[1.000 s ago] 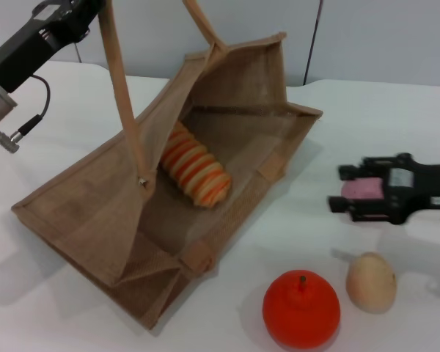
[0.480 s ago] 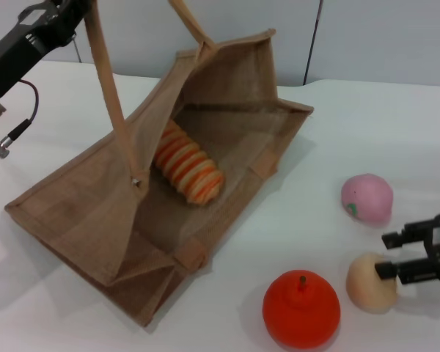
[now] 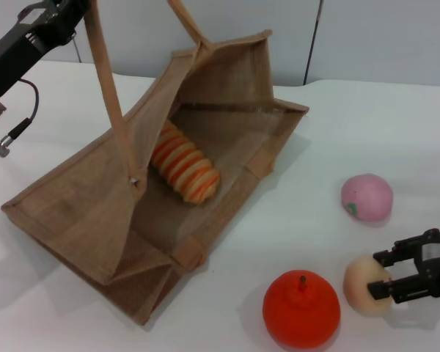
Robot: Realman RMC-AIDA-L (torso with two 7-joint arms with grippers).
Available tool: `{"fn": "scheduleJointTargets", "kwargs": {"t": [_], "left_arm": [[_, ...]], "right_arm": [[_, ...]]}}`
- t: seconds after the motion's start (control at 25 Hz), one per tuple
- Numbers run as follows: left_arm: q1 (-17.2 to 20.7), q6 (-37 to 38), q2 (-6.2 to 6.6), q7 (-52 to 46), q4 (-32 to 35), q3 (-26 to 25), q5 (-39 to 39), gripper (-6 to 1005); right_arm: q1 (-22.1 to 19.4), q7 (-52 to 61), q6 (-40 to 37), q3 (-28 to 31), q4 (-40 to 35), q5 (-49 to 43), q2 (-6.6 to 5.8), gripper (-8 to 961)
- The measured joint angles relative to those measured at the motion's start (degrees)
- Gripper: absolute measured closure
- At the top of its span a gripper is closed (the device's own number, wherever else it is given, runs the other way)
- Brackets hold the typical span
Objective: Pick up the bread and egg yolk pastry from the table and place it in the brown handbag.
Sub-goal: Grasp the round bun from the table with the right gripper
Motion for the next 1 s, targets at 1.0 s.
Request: {"fn": "scheduleJointTargets", "kwargs": {"t": [1.0], "left_arm": [[0.0, -0.5, 0.09, -0.1, -1.0, 0.0, 0.0, 877]], "right_arm": [[0.9, 3.1, 5.5, 0.2, -4.2, -6.5, 4.42, 288]]}}
